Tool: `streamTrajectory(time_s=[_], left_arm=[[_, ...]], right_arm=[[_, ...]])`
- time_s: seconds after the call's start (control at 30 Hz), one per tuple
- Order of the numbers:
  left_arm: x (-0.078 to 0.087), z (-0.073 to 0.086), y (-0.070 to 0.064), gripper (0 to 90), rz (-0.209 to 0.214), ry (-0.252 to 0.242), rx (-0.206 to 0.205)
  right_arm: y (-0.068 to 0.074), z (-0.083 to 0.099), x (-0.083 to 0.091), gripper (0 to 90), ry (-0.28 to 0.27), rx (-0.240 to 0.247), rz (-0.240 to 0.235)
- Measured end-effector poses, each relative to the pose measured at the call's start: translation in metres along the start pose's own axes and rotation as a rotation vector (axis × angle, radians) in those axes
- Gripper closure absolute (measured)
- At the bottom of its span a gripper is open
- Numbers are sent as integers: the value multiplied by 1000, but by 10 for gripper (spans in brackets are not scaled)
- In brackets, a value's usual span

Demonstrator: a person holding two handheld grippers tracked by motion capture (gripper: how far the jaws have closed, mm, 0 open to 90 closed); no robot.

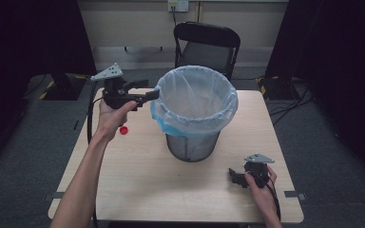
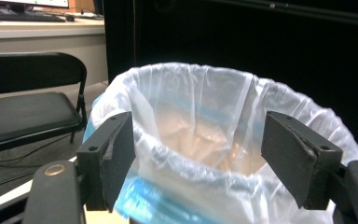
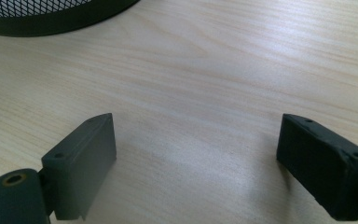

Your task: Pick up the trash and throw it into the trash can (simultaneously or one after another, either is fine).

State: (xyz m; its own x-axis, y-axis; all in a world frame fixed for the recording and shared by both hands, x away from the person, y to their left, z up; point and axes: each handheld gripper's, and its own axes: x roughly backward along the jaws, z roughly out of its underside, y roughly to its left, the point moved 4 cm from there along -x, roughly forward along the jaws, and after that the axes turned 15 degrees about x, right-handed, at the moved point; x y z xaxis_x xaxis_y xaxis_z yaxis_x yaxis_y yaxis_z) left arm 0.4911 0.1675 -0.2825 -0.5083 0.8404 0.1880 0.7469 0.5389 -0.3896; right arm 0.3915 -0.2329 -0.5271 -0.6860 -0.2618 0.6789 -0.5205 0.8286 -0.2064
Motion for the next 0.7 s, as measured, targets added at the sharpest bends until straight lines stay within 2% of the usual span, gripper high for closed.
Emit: streamTrajectory(time_s=[0.1, 0.23, 0.27, 0.37, 0.4, 0.7], left_arm=[[5, 1, 4, 256, -12, 5, -19], [14, 6, 13, 254, -45, 5, -22], [20, 10, 19, 254, -66, -1, -17], [25, 15, 24, 242, -75, -1, -15], [30, 21, 30, 240, -88, 3, -9], [47, 36, 51, 249, -137, 18, 24]], right_arm=[[0, 0, 0, 109, 0, 0, 0], [0, 0, 0, 109, 0, 0, 0], [0, 0, 0, 108, 0, 0, 0], [0, 0, 0, 108, 0, 0, 0], [0, 0, 0, 108, 0, 0, 0], [0, 0, 0, 108, 0, 0, 0]])
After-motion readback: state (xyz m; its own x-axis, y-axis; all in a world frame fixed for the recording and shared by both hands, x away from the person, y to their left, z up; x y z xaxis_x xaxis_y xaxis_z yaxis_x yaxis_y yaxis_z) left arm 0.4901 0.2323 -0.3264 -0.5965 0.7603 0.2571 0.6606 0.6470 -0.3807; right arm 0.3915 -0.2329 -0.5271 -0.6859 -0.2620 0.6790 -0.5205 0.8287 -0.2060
